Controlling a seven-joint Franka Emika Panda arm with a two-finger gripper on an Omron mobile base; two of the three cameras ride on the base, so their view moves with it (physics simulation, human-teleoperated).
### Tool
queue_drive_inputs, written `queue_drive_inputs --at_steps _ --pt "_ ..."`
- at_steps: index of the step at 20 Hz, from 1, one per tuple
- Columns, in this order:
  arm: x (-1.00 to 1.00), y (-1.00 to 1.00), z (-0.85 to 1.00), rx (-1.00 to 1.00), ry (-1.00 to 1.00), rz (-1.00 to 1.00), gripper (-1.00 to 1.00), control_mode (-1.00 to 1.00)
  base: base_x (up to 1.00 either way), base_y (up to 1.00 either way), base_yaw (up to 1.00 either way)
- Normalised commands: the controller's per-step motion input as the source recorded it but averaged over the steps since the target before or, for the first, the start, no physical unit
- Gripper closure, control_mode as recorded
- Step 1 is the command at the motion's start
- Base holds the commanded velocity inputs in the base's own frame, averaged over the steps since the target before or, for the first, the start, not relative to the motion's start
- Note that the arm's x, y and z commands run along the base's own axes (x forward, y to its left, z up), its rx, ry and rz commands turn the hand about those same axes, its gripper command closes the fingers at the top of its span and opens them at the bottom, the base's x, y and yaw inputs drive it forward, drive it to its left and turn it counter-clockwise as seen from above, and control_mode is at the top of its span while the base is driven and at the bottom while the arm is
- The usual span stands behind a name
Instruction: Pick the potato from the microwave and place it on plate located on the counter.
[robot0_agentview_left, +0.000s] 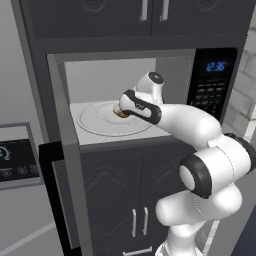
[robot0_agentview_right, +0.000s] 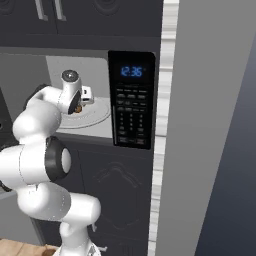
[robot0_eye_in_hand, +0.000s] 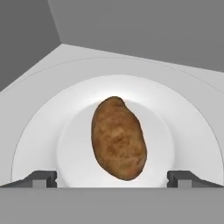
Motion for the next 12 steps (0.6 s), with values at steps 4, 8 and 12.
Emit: queue_drive_inputs --at_steps 4,8,12 --pt "0.41 0.02 0.0 0.0 0.0 0.0 -1.0 -1.0 0.0 0.0 0.0" --pt "0.32 0.02 -0.04 0.0 0.02 0.0 -1.0 -1.0 0.0 0.0 0.0" --pt "0.19 0.11 -0.24 0.0 0.0 0.0 -1.0 -1.0 0.0 0.0 0.0"
